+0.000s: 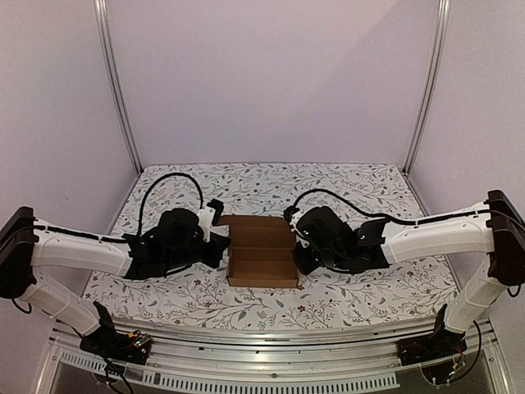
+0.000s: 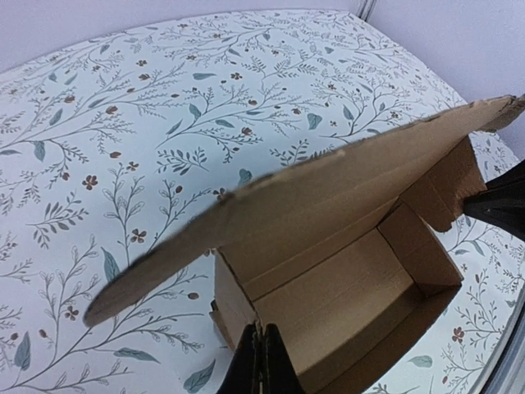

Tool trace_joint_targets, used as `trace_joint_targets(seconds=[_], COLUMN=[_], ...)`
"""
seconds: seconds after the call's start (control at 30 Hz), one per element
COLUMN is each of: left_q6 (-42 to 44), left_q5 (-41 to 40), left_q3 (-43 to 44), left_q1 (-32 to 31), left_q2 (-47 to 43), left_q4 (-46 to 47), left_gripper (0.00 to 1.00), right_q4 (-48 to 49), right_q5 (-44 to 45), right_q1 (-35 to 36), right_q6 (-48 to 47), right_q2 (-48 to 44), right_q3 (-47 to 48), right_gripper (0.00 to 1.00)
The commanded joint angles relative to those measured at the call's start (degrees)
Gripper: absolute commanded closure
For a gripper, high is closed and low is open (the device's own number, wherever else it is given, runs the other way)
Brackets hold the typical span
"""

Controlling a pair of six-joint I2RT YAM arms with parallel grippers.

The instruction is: Fold the paper box

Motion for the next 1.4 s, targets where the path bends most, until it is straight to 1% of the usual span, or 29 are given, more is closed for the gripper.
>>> trace_joint_targets(seconds=[0.0,0.4,0.83,1.23,1.37], left_q6=[-4.5,-7.2,-11.3,-12.9,-13.7], left_q5=[-0.6,-5.7,-8.2,-12.1,-14.7], left_q3=[0.5,-0.7,0.3,-1.4,-2.0], left_q1=[-2.2,-6.5,-10.5,-13.0,-14.4], left_q2=[1.9,2.8,6.2,5.1,5.2], left_q4=[-0.4,-2.5,-2.2,-3.9,-4.3], left_gripper=[1.0,1.0,1.0,1.0,1.0], right_q4=[2.5,3.1,3.4,3.5,3.6], right_q5=[1.8,3.8,6.0,7.3,7.0], right_q1=[1.5,2.8,4.8,6.2,6.2], right_q6=[0.9,3.1,4.4,6.5,7.3], right_q2=[0.9,0.2,0.7,-1.2,-2.6], right_q3=[-0.7,-3.9,-5.2,-7.8,-8.6], right_gripper=[1.0,1.0,1.0,1.0,0.93])
